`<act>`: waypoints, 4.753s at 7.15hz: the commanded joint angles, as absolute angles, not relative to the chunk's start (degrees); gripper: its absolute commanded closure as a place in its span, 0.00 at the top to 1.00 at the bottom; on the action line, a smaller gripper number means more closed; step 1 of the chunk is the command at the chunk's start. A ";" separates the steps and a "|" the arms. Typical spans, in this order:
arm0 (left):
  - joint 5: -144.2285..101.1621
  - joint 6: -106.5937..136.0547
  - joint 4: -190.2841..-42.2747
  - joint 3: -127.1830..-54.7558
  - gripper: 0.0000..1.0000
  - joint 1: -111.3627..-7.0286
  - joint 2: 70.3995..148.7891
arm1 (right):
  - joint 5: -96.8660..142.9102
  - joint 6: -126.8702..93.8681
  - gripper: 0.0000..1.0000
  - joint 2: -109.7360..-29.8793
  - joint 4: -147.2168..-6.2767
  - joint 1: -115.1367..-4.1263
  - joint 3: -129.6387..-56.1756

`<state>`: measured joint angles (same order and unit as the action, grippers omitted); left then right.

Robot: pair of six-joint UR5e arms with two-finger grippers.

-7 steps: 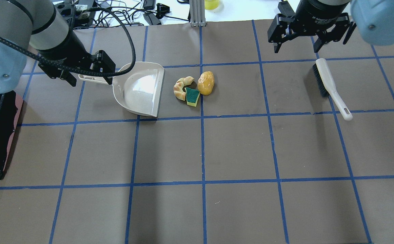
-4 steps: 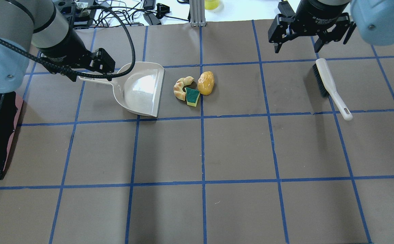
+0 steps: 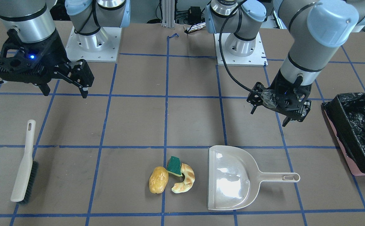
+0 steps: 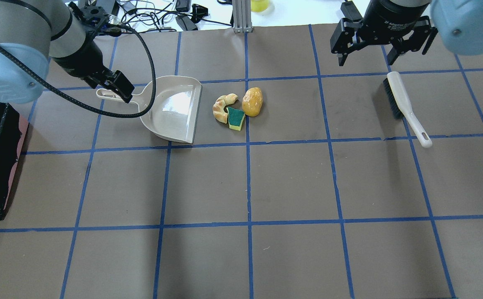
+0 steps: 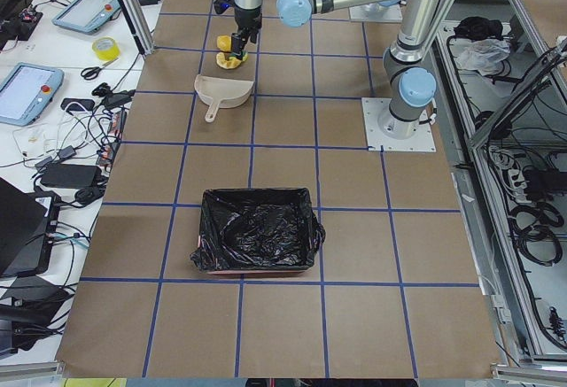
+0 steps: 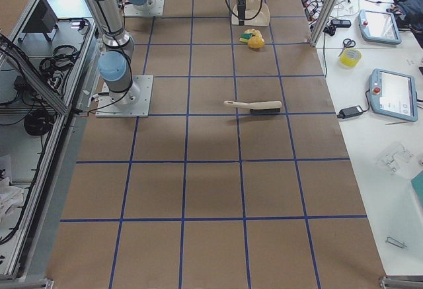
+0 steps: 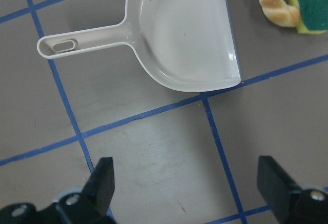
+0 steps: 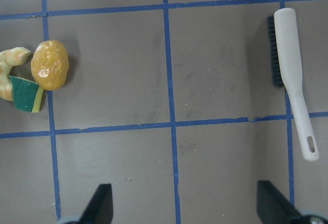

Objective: Sweep and dump trash into bin
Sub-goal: 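Grasp the dustpan handle with the left gripper while the right grasps the brush, then lift the white-handled brush with the right gripper, then move the brush with the right gripper behind the bread, toy and sponge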

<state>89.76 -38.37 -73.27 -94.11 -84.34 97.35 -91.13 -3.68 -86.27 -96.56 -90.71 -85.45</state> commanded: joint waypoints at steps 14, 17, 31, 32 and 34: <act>92.20 -105.56 -62.31 -84.38 0.98 -79.10 121.55 | -92.81 37.71 0.68 -71.02 -119.89 -67.24 -105.38; 92.55 -105.38 -62.58 -85.34 0.95 -79.01 121.99 | -92.81 37.09 0.33 -71.37 -117.95 -67.24 -105.38; 96.42 -102.25 -62.49 -85.17 0.00 -79.63 121.99 | -93.33 -10.05 0.14 -71.99 -111.27 -97.24 -98.18; 96.42 -100.39 -62.58 -85.17 0.00 -80.15 122.17 | -93.34 -17.42 0.13 -69.89 -111.18 -101.30 -96.52; 96.76 -97.40 -63.10 -85.08 0.00 -80.68 122.25 | -93.25 -20.72 0.12 -67.25 -108.39 -105.37 -93.53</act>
